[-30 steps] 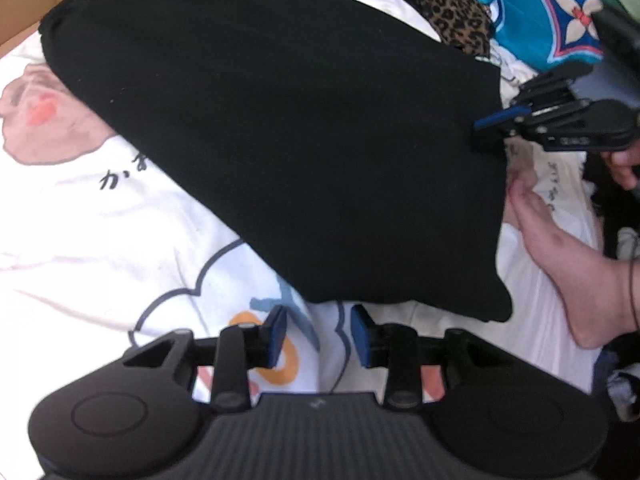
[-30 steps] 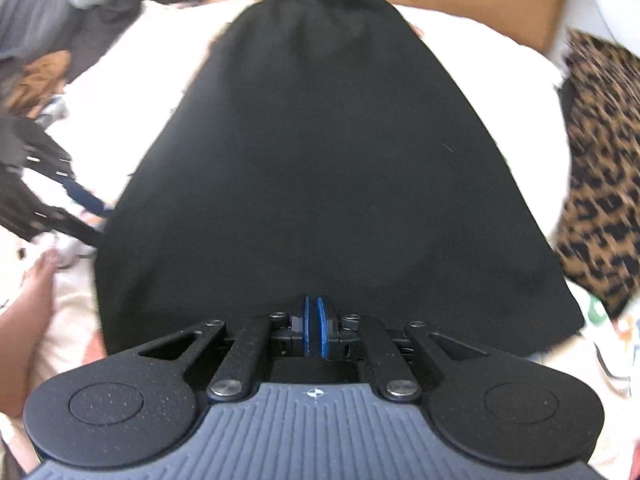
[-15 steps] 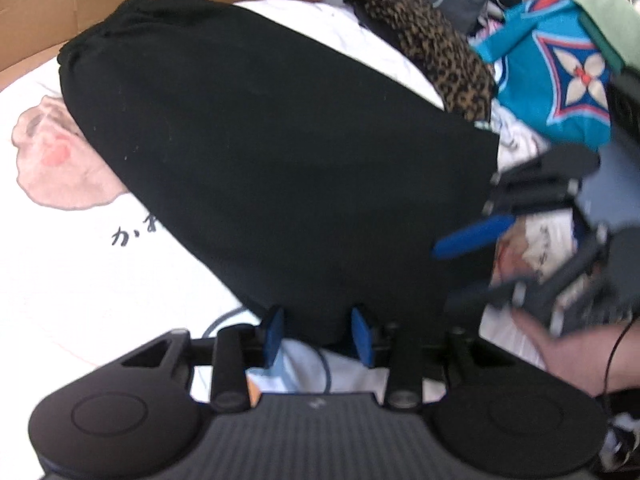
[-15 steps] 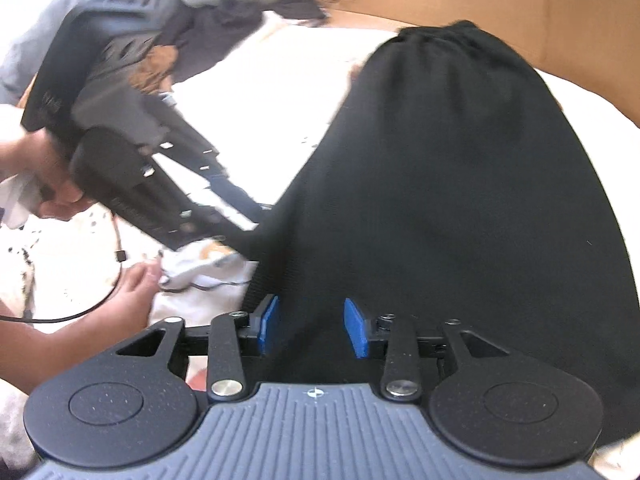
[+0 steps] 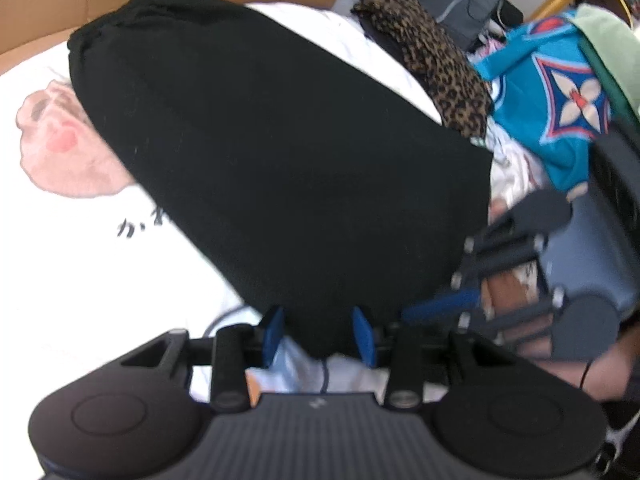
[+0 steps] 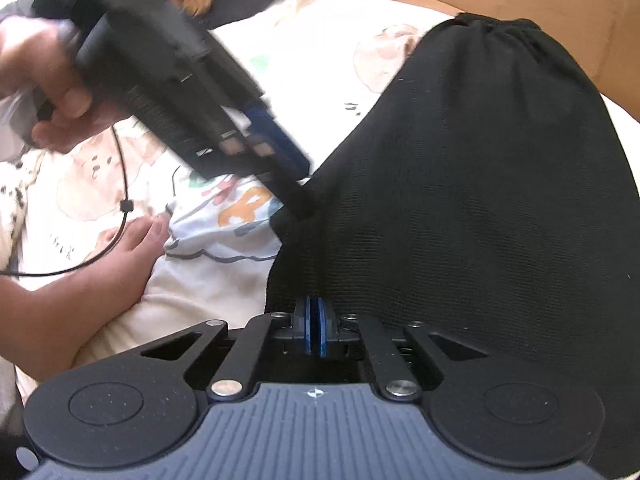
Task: Fold clothes
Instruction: 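Open the left tool and bring it to the shorts edge beside the right tool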
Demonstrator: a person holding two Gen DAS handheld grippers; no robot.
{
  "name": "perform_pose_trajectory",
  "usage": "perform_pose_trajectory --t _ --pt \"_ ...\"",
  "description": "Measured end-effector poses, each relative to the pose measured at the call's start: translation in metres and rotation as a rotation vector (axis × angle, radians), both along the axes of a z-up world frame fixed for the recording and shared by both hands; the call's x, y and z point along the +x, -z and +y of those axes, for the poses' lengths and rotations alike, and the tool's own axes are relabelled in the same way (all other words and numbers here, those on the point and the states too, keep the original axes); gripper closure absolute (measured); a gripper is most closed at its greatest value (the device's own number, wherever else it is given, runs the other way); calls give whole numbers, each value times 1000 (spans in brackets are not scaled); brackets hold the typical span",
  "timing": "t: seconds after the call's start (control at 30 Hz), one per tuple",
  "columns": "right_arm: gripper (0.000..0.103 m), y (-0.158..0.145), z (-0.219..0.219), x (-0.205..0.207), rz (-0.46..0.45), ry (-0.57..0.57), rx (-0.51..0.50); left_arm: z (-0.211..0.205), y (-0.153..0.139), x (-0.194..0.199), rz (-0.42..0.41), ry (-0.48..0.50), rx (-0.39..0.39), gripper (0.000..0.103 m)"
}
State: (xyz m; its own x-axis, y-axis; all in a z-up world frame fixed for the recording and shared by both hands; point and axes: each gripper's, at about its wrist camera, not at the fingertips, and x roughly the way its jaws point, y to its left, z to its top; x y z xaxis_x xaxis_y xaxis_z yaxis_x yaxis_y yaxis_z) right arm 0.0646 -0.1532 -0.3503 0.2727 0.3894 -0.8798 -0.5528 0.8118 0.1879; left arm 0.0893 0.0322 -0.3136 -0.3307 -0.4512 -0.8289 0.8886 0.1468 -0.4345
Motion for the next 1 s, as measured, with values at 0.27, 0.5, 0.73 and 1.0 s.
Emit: perform_pose_trajectory --t 0.27,0.5,0.73,1.0 --pt "52 -4 -4 7 25 53 77 14 18 -3 -24 16 51 62" --pt "55 11 18 4 21 -27 4 10 26 -9 -23 24 26 62" --pt "100 2 5 7 8 -11 -4 12 27 -15 -43 49 4 61" --pt "100 -13 -17 6 40 72 62 4 28 -17 53 -6 -25 55"
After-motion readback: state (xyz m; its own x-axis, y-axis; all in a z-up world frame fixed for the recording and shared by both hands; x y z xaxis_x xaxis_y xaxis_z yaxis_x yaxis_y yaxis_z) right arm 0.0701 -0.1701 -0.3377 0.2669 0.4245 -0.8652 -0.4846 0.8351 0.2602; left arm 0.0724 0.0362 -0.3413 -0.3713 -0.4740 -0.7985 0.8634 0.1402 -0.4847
